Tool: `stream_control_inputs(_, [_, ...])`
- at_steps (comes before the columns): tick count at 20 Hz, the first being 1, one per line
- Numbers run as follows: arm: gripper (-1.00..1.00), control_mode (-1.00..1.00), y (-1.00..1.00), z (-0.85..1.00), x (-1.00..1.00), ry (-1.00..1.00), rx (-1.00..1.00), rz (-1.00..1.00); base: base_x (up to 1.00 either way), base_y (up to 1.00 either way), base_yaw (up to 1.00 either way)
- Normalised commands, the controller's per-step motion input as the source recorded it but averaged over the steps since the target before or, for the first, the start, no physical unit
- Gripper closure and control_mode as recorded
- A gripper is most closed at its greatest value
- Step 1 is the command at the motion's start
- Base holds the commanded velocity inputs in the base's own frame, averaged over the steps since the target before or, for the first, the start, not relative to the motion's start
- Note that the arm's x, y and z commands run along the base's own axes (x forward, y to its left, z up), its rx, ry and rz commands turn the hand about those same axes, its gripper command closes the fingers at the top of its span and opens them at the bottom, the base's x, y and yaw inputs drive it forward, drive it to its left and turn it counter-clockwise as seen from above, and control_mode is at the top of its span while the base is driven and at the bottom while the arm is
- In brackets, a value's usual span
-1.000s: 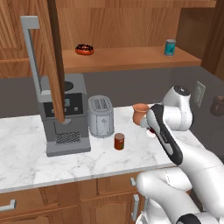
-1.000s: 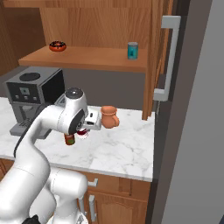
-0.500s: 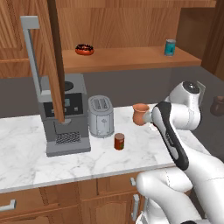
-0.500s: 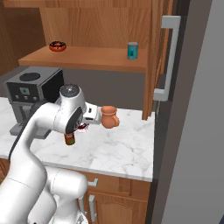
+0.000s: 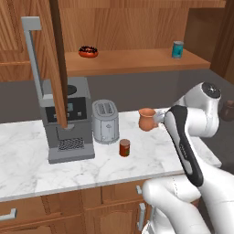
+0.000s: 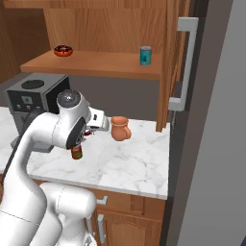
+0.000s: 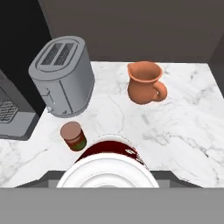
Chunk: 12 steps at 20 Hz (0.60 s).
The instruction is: Pick the cans from the counter and place them in their designated side in the cabinet.
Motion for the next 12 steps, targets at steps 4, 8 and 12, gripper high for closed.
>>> stream_control_inputs(4, [1.0, -1.0, 0.0, 0.35, -0.27, -0.13, 0.0, 0.0, 0.0, 0.0, 0.0])
stream_control_inputs(8, [1.0, -1.0, -0.02, 0.33, -0.28, -0.12, -0.01, 0.0, 0.0, 0.0, 0.0])
stream_control_inputs(12, [1.0, -1.0, -0.04, 0.18, -0.16, -0.05, -0.01, 0.0, 0.0, 0.0, 0.0])
